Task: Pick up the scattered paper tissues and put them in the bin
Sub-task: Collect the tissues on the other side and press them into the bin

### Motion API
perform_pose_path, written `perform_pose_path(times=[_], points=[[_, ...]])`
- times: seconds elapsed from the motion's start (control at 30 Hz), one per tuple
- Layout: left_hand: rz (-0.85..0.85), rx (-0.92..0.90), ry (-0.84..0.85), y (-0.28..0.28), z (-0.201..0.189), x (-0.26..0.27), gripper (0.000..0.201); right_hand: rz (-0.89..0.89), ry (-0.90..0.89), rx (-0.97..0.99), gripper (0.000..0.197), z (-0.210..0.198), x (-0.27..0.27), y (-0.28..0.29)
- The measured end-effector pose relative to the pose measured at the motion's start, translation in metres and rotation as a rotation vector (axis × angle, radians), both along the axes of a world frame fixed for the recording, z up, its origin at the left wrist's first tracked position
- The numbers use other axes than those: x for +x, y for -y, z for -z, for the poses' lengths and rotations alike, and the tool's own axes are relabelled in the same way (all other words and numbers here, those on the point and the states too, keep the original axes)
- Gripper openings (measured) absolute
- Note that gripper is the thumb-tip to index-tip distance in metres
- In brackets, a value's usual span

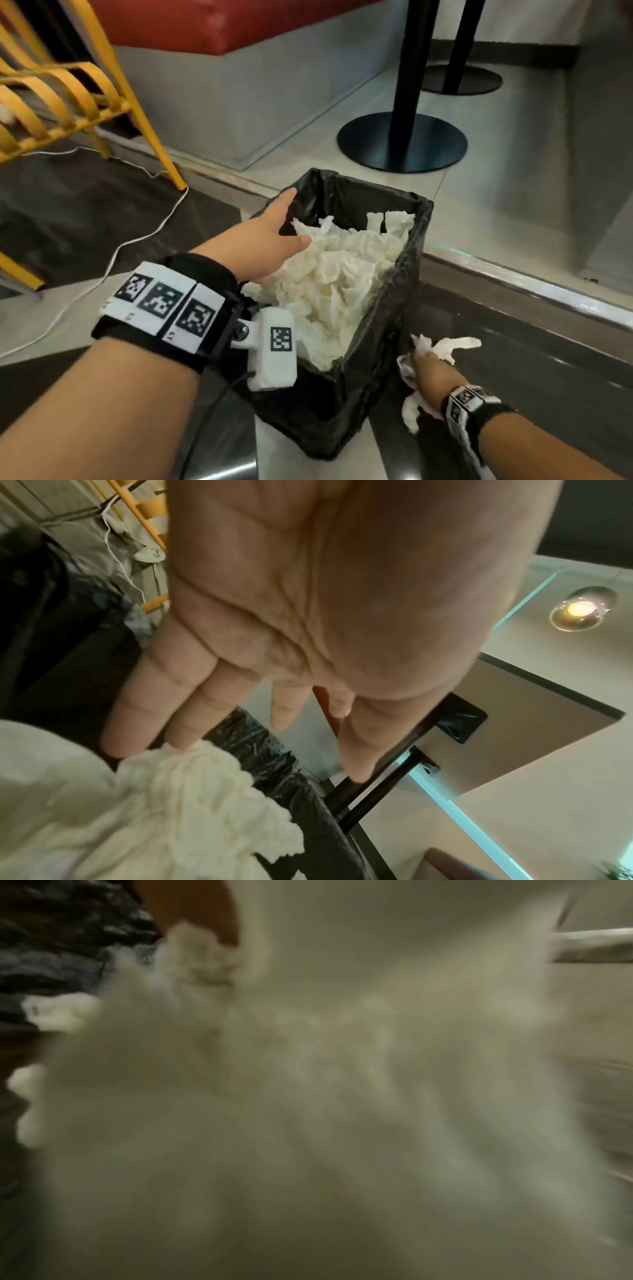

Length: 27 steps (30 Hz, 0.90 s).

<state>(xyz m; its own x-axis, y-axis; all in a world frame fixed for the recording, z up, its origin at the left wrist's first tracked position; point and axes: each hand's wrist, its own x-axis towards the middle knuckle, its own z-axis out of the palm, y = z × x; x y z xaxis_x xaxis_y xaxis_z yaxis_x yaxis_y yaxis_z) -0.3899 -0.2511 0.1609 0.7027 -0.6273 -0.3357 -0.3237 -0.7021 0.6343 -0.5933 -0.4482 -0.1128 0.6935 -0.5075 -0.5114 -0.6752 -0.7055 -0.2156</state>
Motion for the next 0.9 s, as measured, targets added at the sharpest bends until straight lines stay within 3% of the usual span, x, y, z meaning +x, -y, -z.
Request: perform_pose_path(times=[0.1, 0.17, 0.27, 0.33, 0.37, 0.4, 0.43, 0.57, 0.67, 0.7, 0.8, 0.9], points=[[-0.05, -0.158, 0.027, -0.006, -0.01, 0.012, 0.075, 0.162, 0.145, 0.001, 0.034, -0.045, -0.013, 0.029], [-0.097, -0.297, 0.024, -0.013, -0.024, 0.024, 0.073, 0.409, 0.445, -0.01, 0.026, -0.106, -0.01, 0.059], [-0.166, -0.478, 0.057, -0.027, -0.045, 0.039, 0.068, 0.577, 0.909, 0.054, 0.03, -0.23, 0.009, 0.065], [-0.216, -0.588, 0.093, -0.039, -0.057, 0.047, 0.061, 0.473, 1.046, 0.121, 0.029, -0.306, 0.037, 0.038], [-0.234, -0.627, 0.114, -0.044, -0.062, 0.052, 0.057, 0.326, 1.061, -0.019, 0.024, -0.327, 0.057, 0.027], [-0.25, -0.664, 0.127, -0.051, -0.065, 0.057, 0.053, 0.154, 0.981, -0.143, 0.02, -0.345, 0.079, 0.009], [-0.267, -0.691, 0.135, -0.059, -0.067, 0.063, 0.049, 0.073, 0.845, -0.13, 0.02, -0.347, 0.103, -0.007], [-0.373, -0.786, 0.14, -0.088, -0.069, 0.075, 0.04, 0.124, 0.435, -0.069, 0.041, -0.309, 0.177, -0.055], [-0.357, -0.801, 0.18, -0.107, -0.076, 0.082, 0.032, -0.135, -0.097, -0.35, 0.09, -0.261, 0.2, -0.071], [-0.326, -0.789, 0.2, -0.117, -0.077, 0.083, 0.029, -0.196, -0.202, -0.453, 0.095, -0.245, 0.204, -0.072], [-0.287, -0.751, 0.316, -0.154, -0.068, 0.08, 0.029, -0.23, -0.258, -0.307, 0.089, -0.206, 0.208, -0.083], [-0.405, -0.711, 0.364, -0.188, -0.049, 0.075, 0.045, -0.248, -0.273, -0.198, 0.048, -0.186, 0.208, -0.108]])
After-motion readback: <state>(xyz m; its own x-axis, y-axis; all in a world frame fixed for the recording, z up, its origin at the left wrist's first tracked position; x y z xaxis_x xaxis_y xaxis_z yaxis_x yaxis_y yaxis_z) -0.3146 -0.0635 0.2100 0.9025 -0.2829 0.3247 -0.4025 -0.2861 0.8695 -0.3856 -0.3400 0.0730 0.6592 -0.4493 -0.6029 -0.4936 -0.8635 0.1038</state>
